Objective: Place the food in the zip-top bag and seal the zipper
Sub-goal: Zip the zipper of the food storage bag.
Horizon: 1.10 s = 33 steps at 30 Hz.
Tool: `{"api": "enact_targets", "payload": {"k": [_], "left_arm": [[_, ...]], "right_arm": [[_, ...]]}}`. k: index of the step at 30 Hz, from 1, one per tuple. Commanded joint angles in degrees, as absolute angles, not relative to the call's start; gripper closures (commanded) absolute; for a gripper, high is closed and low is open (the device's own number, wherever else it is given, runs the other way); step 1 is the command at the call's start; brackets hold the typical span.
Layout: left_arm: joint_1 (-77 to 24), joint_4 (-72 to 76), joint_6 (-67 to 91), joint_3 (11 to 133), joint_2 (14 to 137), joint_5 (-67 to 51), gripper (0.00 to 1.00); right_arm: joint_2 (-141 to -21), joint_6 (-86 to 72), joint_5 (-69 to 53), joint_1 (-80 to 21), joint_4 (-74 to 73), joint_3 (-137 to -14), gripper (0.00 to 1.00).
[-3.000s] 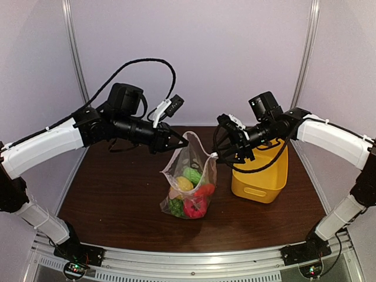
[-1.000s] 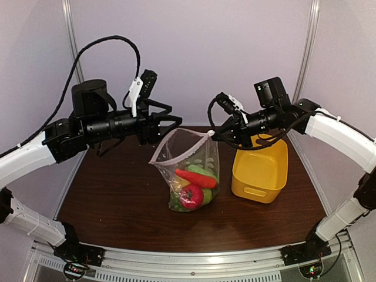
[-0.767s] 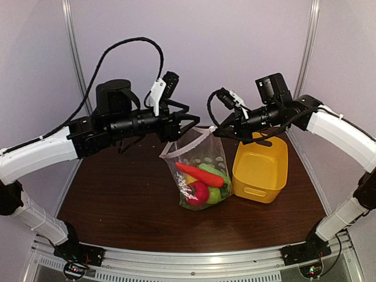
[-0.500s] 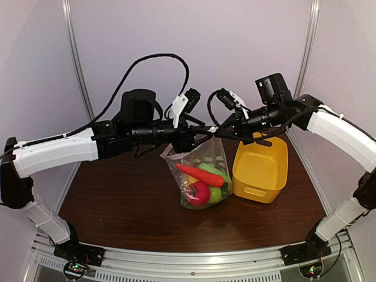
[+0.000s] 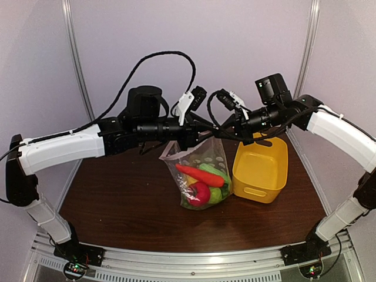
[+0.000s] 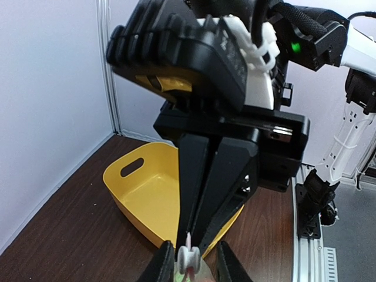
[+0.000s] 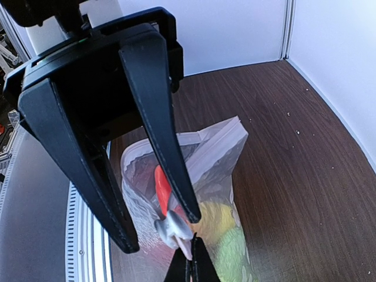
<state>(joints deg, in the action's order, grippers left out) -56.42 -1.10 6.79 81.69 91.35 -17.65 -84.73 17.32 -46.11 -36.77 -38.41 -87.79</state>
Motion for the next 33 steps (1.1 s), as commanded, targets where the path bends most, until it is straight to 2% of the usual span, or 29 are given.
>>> {"api": "enact_targets", "payload": {"k": [1, 8, 17, 27, 33], "left_arm": [[-56.6, -2.73, 6.23, 84.02, 93.33, -18.05, 0.77], [-56.56, -4.59, 6.26, 84.81, 93.6, -16.2, 0.91], [-56.43, -6.98, 7.11, 85.29, 93.7, -15.43, 0.84], [-55.97, -8.74, 6.99, 86.06, 94.28, -16.15, 0.99], [-54.26, -13.03, 6.28, 85.56, 92.03, -16.41, 1.0]], "right_arm": [[-83.07, 16.79, -46.32, -37.05, -37.01, -87.25, 1.0], [-82.08, 17.66, -45.37, -37.02, -36.59, -86.01, 1.0], [-81.97, 17.64, -45.35, -37.02, -35.96, -85.78, 1.0], [-81.68, 17.13, -45.85, -36.79, -35.53, -85.82, 1.0], [-81.47, 19.94, -49.82, -33.47, -36.49, -84.88, 1.0]]}}
